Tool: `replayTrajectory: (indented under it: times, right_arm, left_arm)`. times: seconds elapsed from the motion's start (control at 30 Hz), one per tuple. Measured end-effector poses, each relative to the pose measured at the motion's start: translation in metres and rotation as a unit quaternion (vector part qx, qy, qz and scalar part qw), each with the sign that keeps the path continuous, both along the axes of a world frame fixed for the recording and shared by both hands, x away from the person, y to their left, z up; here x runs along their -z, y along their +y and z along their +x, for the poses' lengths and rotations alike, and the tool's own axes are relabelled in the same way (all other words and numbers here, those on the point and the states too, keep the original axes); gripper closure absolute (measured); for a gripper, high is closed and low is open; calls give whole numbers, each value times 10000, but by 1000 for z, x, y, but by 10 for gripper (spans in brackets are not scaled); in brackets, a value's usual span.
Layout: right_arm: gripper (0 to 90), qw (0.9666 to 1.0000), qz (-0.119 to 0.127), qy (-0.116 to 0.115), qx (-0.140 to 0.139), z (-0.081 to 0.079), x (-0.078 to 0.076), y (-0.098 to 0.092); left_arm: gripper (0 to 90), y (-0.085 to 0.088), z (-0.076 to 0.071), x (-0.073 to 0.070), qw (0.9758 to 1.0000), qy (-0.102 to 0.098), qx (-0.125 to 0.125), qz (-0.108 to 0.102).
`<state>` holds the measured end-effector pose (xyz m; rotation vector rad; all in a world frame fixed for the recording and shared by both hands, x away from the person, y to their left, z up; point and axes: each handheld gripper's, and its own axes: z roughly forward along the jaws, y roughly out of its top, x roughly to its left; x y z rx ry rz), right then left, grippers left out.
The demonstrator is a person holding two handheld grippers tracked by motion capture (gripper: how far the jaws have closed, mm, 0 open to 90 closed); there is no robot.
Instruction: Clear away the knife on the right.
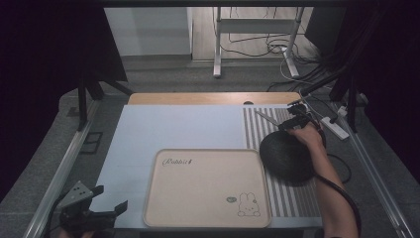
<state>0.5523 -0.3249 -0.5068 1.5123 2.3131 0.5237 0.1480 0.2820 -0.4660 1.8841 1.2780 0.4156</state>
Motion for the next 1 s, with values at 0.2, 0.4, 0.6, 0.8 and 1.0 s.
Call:
replayTrajectory:
  times: [0.2,0.4,0.6,0.8,1.0]
  right_arm:
    - [416,9995,98,133,-257,-1,-3,-5]
    - [792,9990,103,87,-434,-6,-7,-20]
    - [801,9988,123,55,-480,-8,-7,-23]
    - [802,9996,11,-130,-245,-12,-11,-37]
    - [803,9993,227,-310,-15,-16,-21,-54]
  left_arm:
    - [19,0,0,0,10000,1,-1,10]
    - [19,0,-1,0,10000,0,10,34]
    - [19,0,-1,0,10000,-3,3,15]
    - [19,0,0,0,10000,-3,7,9]
    - [19,-1,0,0,10000,6,9,27]
